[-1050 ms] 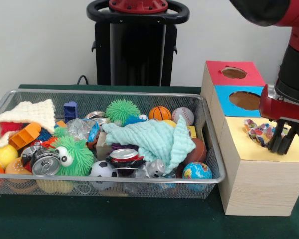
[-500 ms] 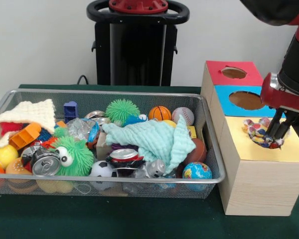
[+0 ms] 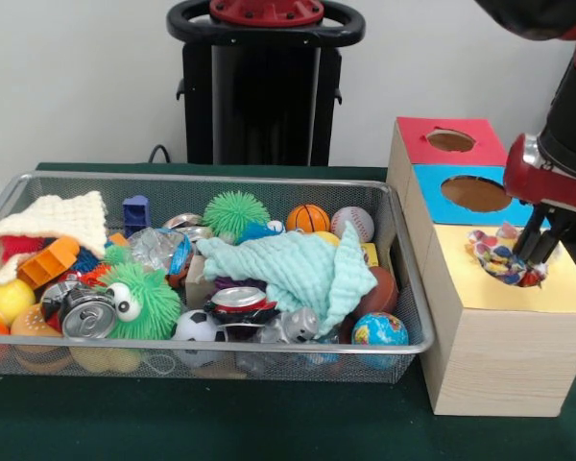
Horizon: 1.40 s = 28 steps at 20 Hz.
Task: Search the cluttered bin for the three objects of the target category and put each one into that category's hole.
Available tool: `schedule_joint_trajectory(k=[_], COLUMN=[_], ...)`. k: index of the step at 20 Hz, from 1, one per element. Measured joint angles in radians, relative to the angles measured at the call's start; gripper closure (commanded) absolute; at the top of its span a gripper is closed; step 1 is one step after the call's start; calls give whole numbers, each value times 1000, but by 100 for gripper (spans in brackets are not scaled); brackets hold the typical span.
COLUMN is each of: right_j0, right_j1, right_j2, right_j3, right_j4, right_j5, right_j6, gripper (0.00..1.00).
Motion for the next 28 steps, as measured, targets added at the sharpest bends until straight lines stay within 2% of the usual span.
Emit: schedule_joint_trajectory(k=[6,11,14,22,28], right_j0=[0,0,-1,-2,-9], right_j1=[35,104,122,125,113], right_j2=[7,21,28,45,54], right_j3=[-36,-64,-72,-91,-92], right_j4=[-41,-103,-115,-119,-114], right_j5=[-23,-54,-49,-5,2], right_j6=[-22,-83,-118,-178,-179], gripper=[100,100,100,100,100])
